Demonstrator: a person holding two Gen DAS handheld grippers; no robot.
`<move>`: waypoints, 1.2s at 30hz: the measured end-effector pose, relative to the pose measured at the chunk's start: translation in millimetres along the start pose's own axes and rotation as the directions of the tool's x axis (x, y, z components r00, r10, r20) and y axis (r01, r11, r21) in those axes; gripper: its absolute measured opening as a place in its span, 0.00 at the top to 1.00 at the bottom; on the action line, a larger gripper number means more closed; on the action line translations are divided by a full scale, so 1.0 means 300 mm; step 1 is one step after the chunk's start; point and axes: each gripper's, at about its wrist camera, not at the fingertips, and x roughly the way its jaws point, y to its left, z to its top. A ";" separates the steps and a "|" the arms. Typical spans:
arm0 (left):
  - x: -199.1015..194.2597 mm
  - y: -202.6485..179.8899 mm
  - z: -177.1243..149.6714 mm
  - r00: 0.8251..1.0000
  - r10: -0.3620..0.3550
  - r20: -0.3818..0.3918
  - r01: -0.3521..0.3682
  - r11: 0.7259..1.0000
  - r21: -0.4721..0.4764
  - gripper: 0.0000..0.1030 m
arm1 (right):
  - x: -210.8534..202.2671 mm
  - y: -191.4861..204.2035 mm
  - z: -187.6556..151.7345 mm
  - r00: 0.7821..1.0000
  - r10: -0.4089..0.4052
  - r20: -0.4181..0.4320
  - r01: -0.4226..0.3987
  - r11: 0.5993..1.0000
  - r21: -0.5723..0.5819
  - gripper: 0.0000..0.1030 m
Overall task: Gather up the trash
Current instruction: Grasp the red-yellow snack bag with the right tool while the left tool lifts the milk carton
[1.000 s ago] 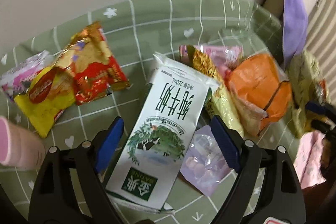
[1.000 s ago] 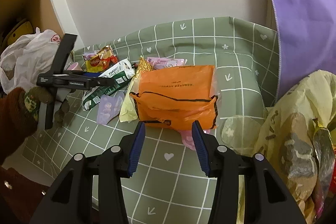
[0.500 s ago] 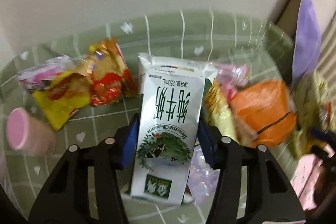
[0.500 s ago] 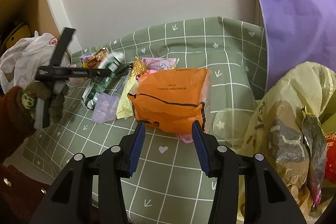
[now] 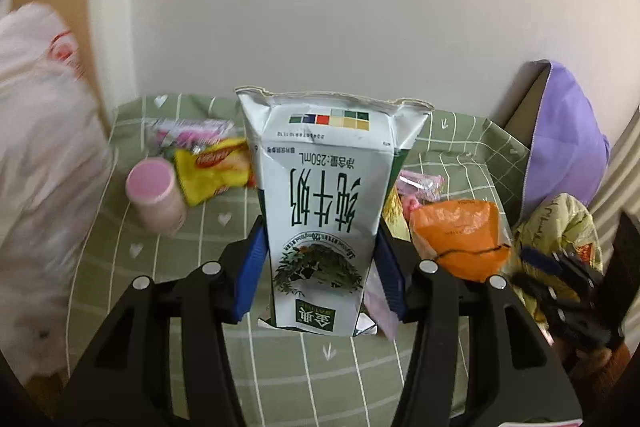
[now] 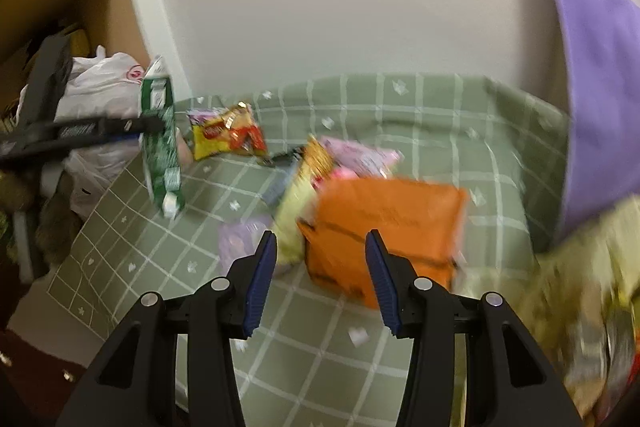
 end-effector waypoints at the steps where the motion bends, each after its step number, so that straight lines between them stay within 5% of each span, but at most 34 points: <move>1: -0.015 0.007 -0.019 1.000 0.005 -0.001 -0.005 1.000 -0.004 0.53 | 0.025 0.026 0.029 1.000 0.014 0.006 -0.014 1.000 -0.017 0.57; 11: -0.155 0.164 -0.129 0.991 0.129 -0.019 -0.131 0.985 -0.111 0.53 | 0.370 0.230 0.261 0.982 0.186 -0.003 -0.184 0.968 -0.173 0.57; 23: -0.174 0.202 -0.196 0.983 0.182 -0.019 -0.183 0.977 -0.112 0.53 | 0.756 0.309 0.407 0.988 0.148 -0.043 -0.153 0.979 -0.138 0.75; 26: -0.166 0.191 -0.195 0.983 0.182 -0.024 -0.183 0.979 -0.085 0.53 | 0.780 0.344 0.417 0.987 0.147 -0.068 -0.158 0.970 -0.187 0.89; 36: -0.159 0.167 -0.133 0.989 0.151 0.013 -0.149 0.985 -0.092 0.53 | 0.524 0.292 0.400 0.987 0.158 -0.001 -0.157 0.982 -0.107 0.93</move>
